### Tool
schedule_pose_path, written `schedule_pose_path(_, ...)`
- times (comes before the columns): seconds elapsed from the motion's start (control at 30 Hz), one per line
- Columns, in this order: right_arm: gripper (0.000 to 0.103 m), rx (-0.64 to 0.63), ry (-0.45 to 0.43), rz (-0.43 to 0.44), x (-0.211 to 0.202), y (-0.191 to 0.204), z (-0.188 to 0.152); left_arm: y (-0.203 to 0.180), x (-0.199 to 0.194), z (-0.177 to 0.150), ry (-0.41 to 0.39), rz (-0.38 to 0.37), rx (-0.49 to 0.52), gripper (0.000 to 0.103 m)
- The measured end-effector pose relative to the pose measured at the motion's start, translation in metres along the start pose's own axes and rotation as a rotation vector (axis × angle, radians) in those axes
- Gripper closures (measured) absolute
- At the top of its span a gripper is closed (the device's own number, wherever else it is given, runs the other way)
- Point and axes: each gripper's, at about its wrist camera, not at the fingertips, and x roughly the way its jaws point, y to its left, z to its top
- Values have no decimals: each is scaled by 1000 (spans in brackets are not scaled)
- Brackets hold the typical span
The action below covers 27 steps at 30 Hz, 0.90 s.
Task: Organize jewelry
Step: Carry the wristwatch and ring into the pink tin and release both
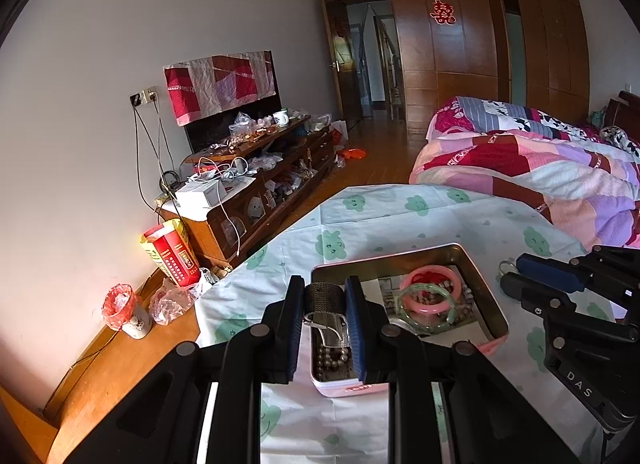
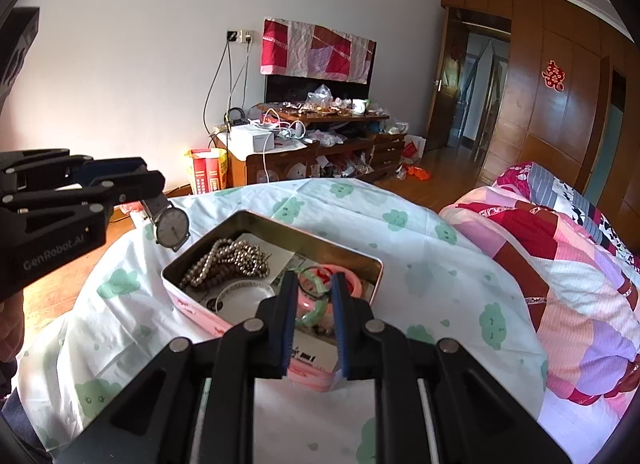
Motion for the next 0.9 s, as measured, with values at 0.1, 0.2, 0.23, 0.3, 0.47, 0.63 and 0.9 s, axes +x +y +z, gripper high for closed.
schedule_pose_path(0.1, 85, 4, -4, -6, 3, -1, 1, 2, 5, 2, 2, 7, -3, 82)
schedule_pose_path(0.2, 85, 15, -5, -12, 7, -3, 2, 2, 10, 2, 5, 17, -2, 82)
schedule_pose_path(0.23, 85, 17, -4, -12, 7, -4, 2, 2, 12, 3, 7, 20, -1, 82)
schedule_pose_path(0.3, 85, 21, -2, -19, 11, -5, 3, 1, 16, 4, 13, 25, 3, 82)
schedule_pose_path(0.47, 85, 27, 15, -33, 22, -8, 5, -1, 28, 5, 31, 36, 11, 82)
schedule_pose_path(0.63, 85, 28, 41, -55, 38, -11, 6, -3, 41, 8, 50, 47, 11, 82)
schedule_pose_path(0.9, 85, 13, 63, -79, 55, -10, 11, -6, 63, 10, 77, 61, 16, 82)
